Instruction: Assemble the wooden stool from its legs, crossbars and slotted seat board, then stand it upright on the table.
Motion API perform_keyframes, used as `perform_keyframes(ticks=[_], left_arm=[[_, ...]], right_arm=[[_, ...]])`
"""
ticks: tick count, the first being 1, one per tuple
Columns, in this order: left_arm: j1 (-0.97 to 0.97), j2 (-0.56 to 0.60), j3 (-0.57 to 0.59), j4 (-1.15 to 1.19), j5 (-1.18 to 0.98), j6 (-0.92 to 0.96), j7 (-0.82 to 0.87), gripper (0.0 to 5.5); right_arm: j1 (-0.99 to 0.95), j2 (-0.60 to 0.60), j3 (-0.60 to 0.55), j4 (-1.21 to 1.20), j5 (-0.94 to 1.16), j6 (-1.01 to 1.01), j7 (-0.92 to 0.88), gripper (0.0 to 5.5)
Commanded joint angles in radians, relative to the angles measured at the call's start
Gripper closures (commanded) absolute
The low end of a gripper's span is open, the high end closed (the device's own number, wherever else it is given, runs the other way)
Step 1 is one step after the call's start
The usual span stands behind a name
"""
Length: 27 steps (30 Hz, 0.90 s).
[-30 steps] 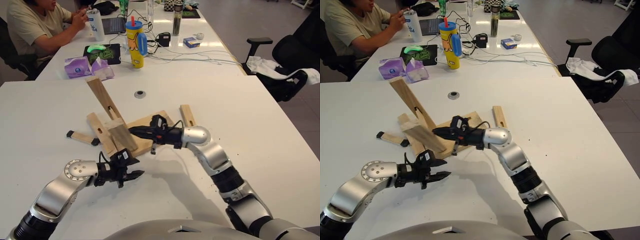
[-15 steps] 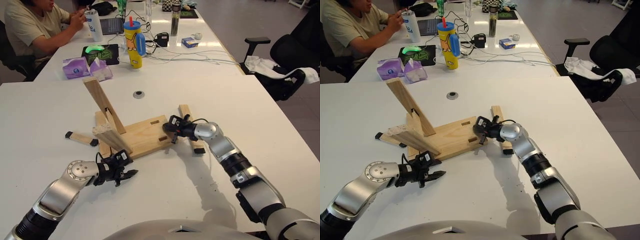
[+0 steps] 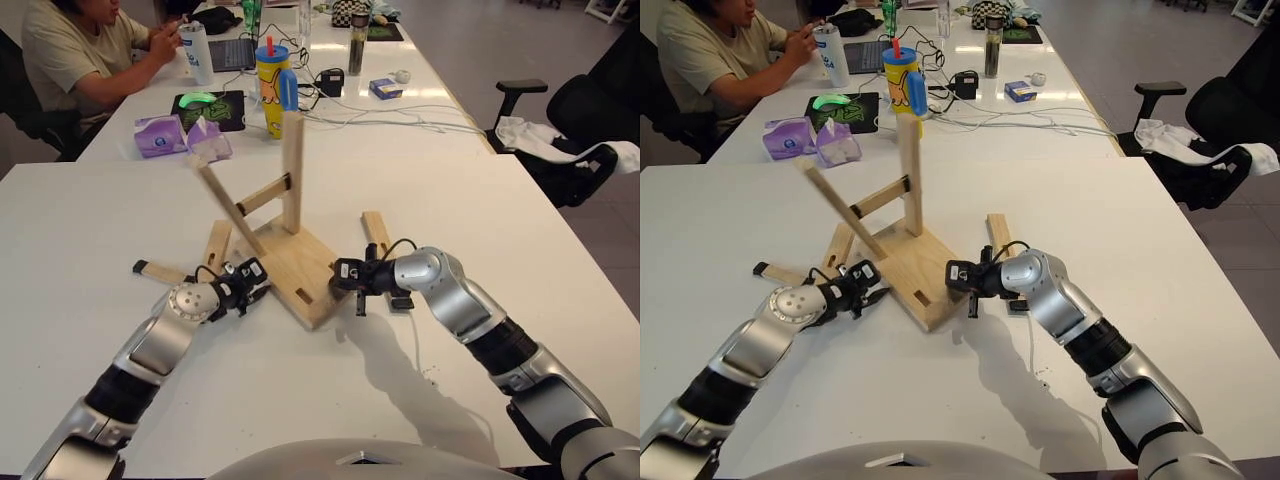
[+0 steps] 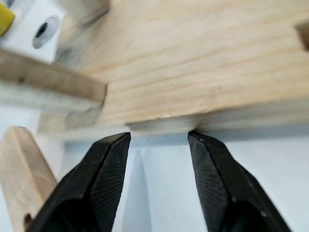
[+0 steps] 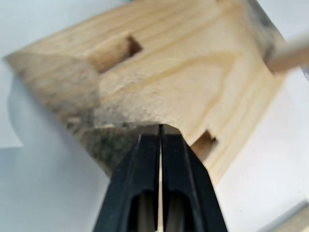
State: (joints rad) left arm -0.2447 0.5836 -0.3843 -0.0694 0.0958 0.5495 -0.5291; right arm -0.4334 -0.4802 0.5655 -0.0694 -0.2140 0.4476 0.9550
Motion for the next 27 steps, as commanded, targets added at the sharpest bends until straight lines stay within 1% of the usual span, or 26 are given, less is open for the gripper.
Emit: perform_keyframes(ticks=[1, 4, 6, 14, 17, 19, 21, 24, 26, 27], left_arm=[[-0.084, -0.087, -0.032, 0.192, 0.034, -0.052, 0.008, 3.26], [-0.129, -0.121, -0.033, 0.272, 0.052, -0.093, 0.007, 3.26], [-0.134, -0.127, -0.028, 0.281, 0.06, -0.104, 0.003, 3.26], [-0.017, -0.09, 0.029, 0.114, 0.05, -0.028, -0.017, 3.26], [0.008, -0.105, 0.081, 0.045, 0.031, -0.009, 0.007, 3.26], [0.01, -0.134, 0.186, -0.022, 0.01, -0.014, 0.088, 3.26], [0.022, -0.168, 0.34, -0.119, -0.008, -0.001, 0.202, 3.26], [0.063, -0.229, 0.548, -0.289, -0.036, 0.092, 0.332, 3.26], [0.078, -0.252, 0.601, -0.344, -0.045, 0.141, 0.37, 3.26], [0.085, -0.292, 0.644, -0.365, -0.063, 0.214, 0.401, 3.26]], right_arm=[[0.143, 0.077, 0.113, 0.02, 0.002, 0.122, -0.015, 5.5], [0.153, 0.101, 0.103, 0.017, -0.004, 0.151, -0.054, 5.5], [0.148, 0.095, 0.098, 0.048, -0.032, 0.139, -0.086, 5.5], [0.144, 0.055, 0.064, 0.064, -0.04, 0.088, -0.124, 5.5], [0.145, 0.053, 0.048, 0.049, -0.036, 0.058, -0.141, 5.5], [0.141, 0.055, 0.028, 0.043, -0.035, 0.019, -0.166, 5.5], [0.136, 0.057, 0.002, 0.033, -0.038, -0.044, -0.203, 5.5], [0.153, 0.071, -0.063, -0.011, -0.009, -0.08, -0.25, 5.5], [0.161, 0.075, -0.082, -0.022, -0.005, -0.093, -0.267, 5.5], [0.17, 0.085, -0.099, -0.033, 0.006, -0.089, -0.276, 5.5]])
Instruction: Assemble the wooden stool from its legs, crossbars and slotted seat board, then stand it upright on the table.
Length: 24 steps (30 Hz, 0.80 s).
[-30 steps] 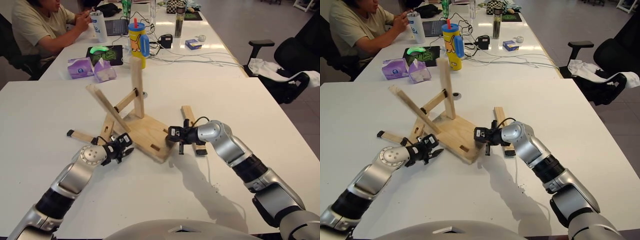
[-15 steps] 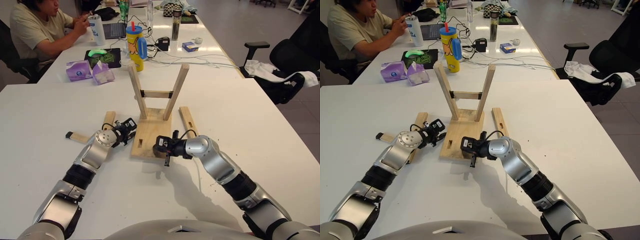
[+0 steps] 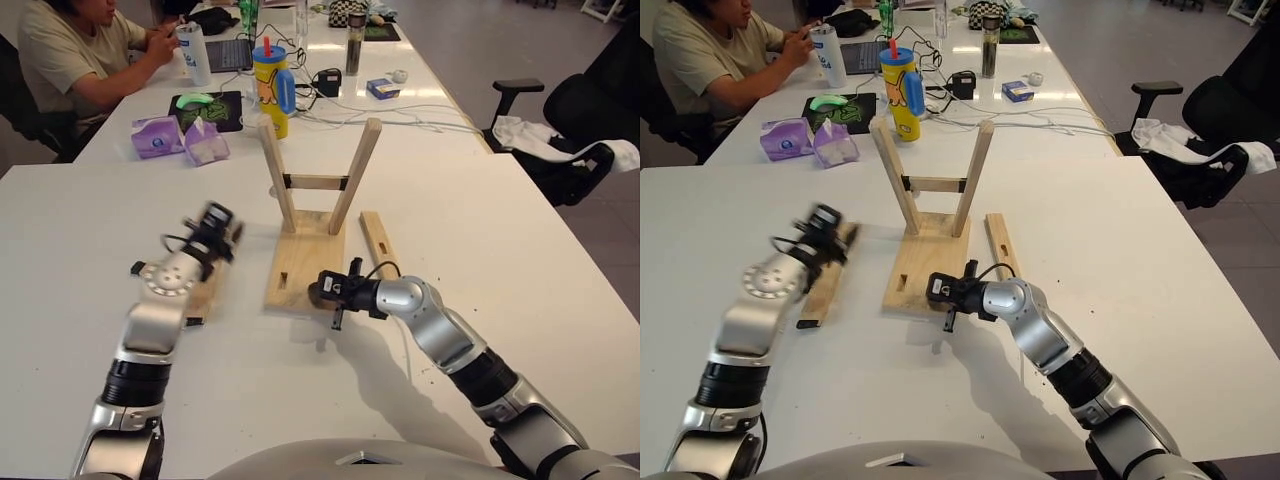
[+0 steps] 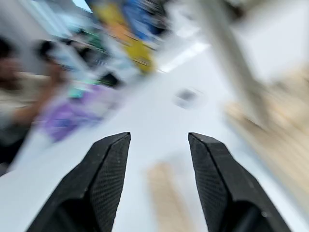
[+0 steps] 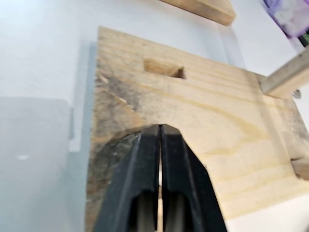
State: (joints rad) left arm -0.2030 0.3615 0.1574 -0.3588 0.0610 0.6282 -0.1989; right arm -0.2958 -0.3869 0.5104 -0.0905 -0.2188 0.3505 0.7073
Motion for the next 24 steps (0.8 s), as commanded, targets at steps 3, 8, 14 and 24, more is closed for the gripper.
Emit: perform_keyframes(ticks=[3, 8, 14, 24], left_arm=[[0.02, -0.211, 0.186, -0.066, -0.085, 0.321, 0.16, 3.26], [-0.025, -0.373, 0.234, -0.05, -0.04, 0.422, 0.364, 3.26], [-0.049, -0.492, 0.279, -0.069, -0.002, 0.422, 0.534, 3.26], [-0.107, -0.492, 0.317, 0.128, -0.076, 0.349, 0.578, 3.26]], right_arm=[[0.057, 0.016, -0.062, -0.027, 0.038, 0.022, -0.038, 5.5], [0.064, 0.036, -0.043, -0.019, 0.053, 0.028, -0.022, 5.5], [0.048, 0.032, -0.039, 0.011, 0.059, 0.016, 0.003, 5.5], [0.022, 0.037, -0.015, 0.045, 0.059, -0.001, 0.04, 5.5]])
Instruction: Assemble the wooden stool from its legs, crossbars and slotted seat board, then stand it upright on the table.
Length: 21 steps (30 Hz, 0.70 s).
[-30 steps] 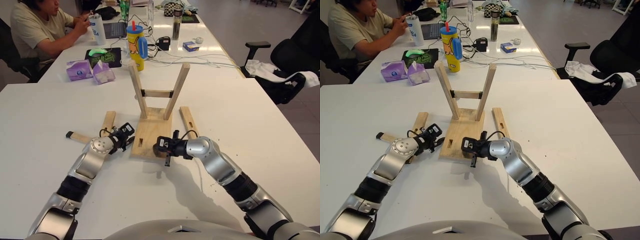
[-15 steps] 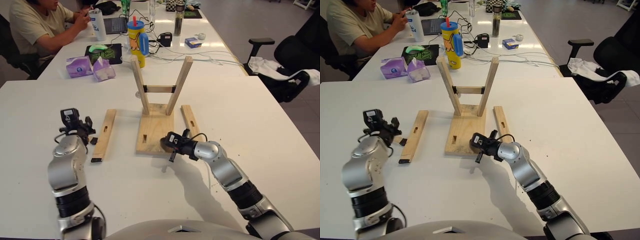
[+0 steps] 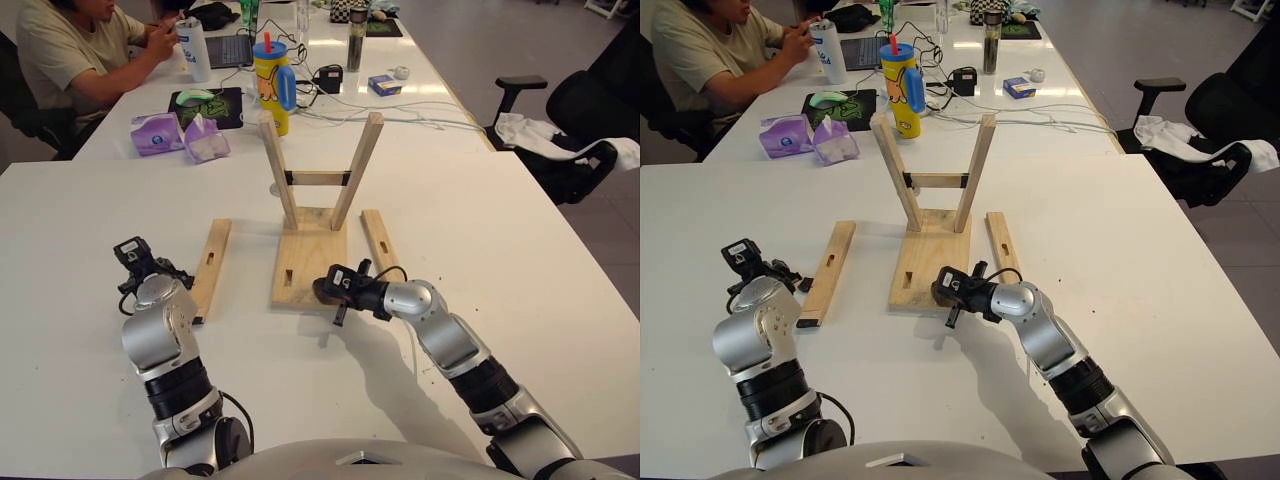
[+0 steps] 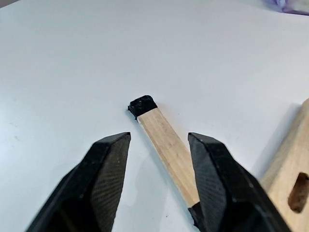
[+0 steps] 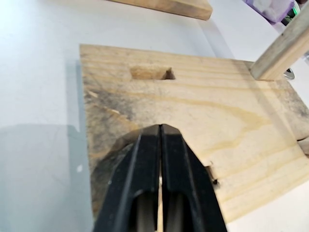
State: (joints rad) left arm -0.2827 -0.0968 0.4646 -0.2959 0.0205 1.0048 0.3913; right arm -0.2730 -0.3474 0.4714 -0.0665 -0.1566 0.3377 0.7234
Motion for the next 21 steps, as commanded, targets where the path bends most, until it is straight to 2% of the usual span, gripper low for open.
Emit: perform_keyframes(ticks=[1, 10, 17, 21], left_arm=[[-0.026, -0.031, 0.011, 0.086, -0.044, -0.032, -0.015, 3.26], [-0.04, -0.009, 0.053, 0.214, -0.092, -0.058, 0.009, 3.26], [-0.02, -0.036, 0.081, 0.135, -0.103, 0.026, 0.049, 3.26], [0.016, 0.007, 0.056, 0.072, -0.091, 0.121, 0.023, 3.26]], right_arm=[[-0.002, 0.0, 0.028, 0.021, -0.004, 0.013, 0.022, 5.5], [-0.004, 0.009, 0.042, 0.027, -0.006, 0.018, 0.02, 5.5], [-0.01, 0.022, 0.042, 0.036, -0.002, 0.02, 0.012, 5.5], [0.001, 0.033, 0.042, 0.033, 0.0, 0.024, -0.003, 5.5]])
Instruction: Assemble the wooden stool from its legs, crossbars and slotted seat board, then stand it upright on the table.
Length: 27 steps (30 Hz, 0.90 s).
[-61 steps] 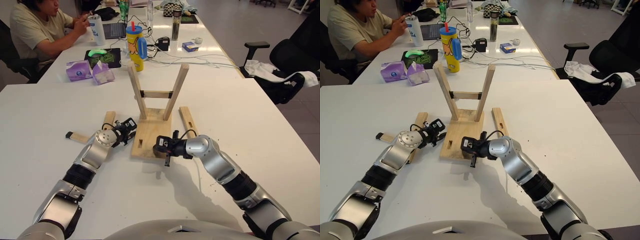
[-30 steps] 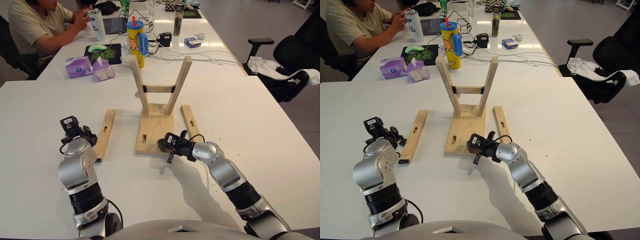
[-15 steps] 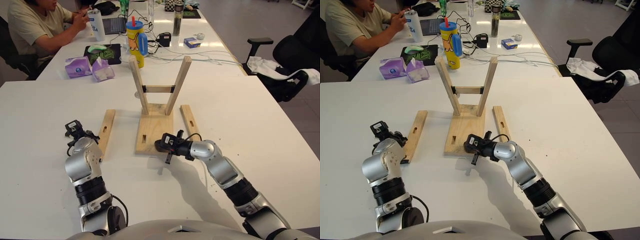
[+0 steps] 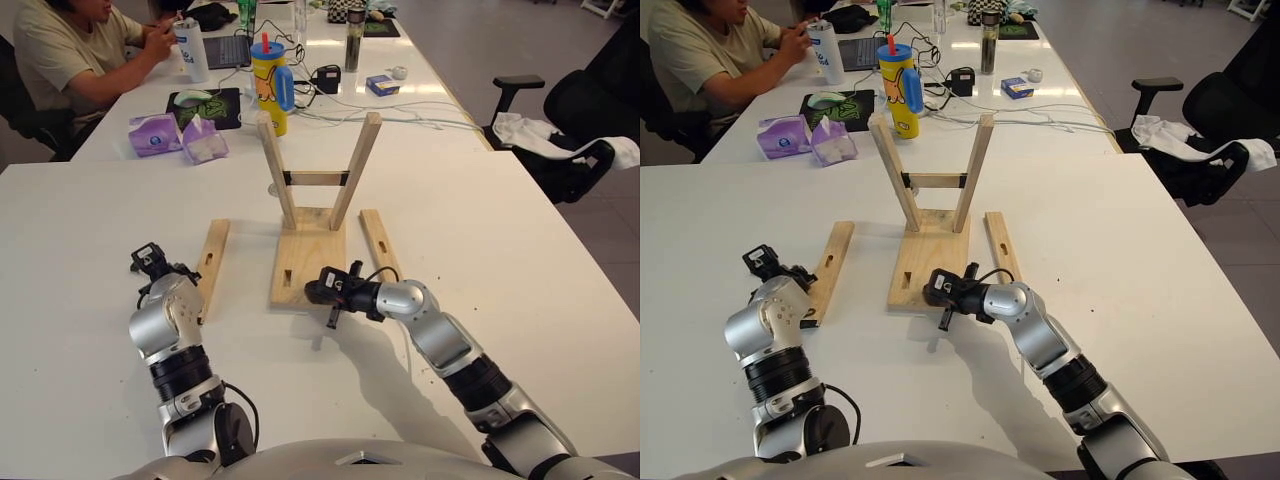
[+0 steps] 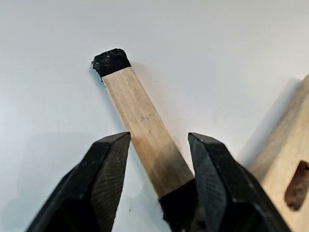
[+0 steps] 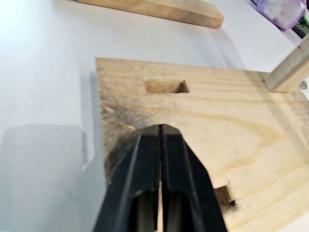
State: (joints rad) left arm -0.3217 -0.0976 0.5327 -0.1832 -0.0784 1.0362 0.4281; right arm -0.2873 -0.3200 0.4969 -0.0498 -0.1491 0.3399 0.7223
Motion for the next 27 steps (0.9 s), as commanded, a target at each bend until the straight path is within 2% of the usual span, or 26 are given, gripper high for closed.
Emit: perform_keyframes(ticks=[1, 9, 13, 16, 21, 27], left_arm=[[0.057, 0.027, -0.024, -0.044, 0.01, 0.099, -0.028, 3.26], [0.009, 0.06, 0.015, 0.042, 0.002, 0.205, -0.052, 3.26], [-0.04, 0.037, 0.163, 0.02, -0.021, 0.315, -0.042, 3.26], [-0.068, 0.061, 0.206, 0.014, -0.015, 0.365, -0.047, 3.26], [-0.084, 0.19, 0.171, 0.122, -0.011, 0.427, -0.116, 3.26], [-0.078, 0.443, -0.016, 0.308, -0.035, 0.467, -0.283, 3.26]], right_arm=[[0.024, 0.008, 0.015, 0.01, -0.009, 0.027, -0.011, 5.5], [0.036, 0.021, 0.015, -0.014, -0.013, 0.053, -0.044, 5.5], [0.036, 0.029, 0.013, -0.029, -0.017, 0.068, -0.061, 5.5], [0.039, 0.033, 0.013, -0.037, -0.016, 0.08, -0.074, 5.5], [0.037, 0.051, 0.009, -0.053, -0.014, 0.109, -0.101, 5.5], [0.04, 0.09, 0.0, -0.077, -0.008, 0.156, -0.15, 5.5]])
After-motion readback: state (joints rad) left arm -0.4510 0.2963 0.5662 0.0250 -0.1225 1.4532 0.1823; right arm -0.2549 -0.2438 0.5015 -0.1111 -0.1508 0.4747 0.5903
